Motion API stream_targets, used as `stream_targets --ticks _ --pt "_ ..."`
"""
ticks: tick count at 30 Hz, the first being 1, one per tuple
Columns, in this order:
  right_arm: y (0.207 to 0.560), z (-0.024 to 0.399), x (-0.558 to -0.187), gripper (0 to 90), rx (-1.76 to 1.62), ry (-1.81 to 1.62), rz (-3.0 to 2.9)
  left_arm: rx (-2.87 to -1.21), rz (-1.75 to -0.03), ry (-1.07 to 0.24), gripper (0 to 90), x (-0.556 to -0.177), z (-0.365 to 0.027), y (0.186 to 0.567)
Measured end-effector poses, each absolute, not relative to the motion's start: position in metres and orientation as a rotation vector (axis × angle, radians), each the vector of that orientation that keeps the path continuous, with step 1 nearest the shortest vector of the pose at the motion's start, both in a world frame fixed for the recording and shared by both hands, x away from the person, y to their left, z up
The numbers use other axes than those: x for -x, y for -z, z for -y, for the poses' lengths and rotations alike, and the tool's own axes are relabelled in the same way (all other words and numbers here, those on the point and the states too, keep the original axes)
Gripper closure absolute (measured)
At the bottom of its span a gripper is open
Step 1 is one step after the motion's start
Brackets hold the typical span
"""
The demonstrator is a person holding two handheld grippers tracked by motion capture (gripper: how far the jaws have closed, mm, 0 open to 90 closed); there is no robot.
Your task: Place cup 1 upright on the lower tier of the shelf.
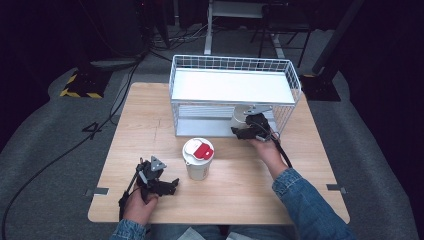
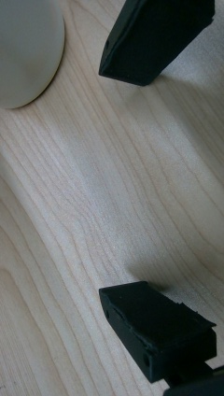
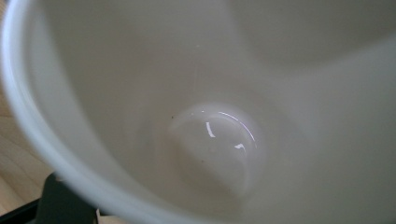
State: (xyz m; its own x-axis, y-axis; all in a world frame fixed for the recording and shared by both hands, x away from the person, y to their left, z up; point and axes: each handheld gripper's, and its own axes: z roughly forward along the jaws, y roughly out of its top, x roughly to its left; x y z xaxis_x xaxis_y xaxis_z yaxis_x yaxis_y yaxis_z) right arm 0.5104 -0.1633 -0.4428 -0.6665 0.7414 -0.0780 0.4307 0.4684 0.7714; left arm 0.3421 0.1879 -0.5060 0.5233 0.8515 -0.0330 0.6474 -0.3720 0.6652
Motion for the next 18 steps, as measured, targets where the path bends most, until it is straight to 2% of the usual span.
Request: stream_targets --ticks 18 --pt "0.461 0.155 -0.524 23.9 -1.003 -1.019 -2.294 -2.141 -1.210 -0.424 0.4 -0.342 -0.188 0.506"
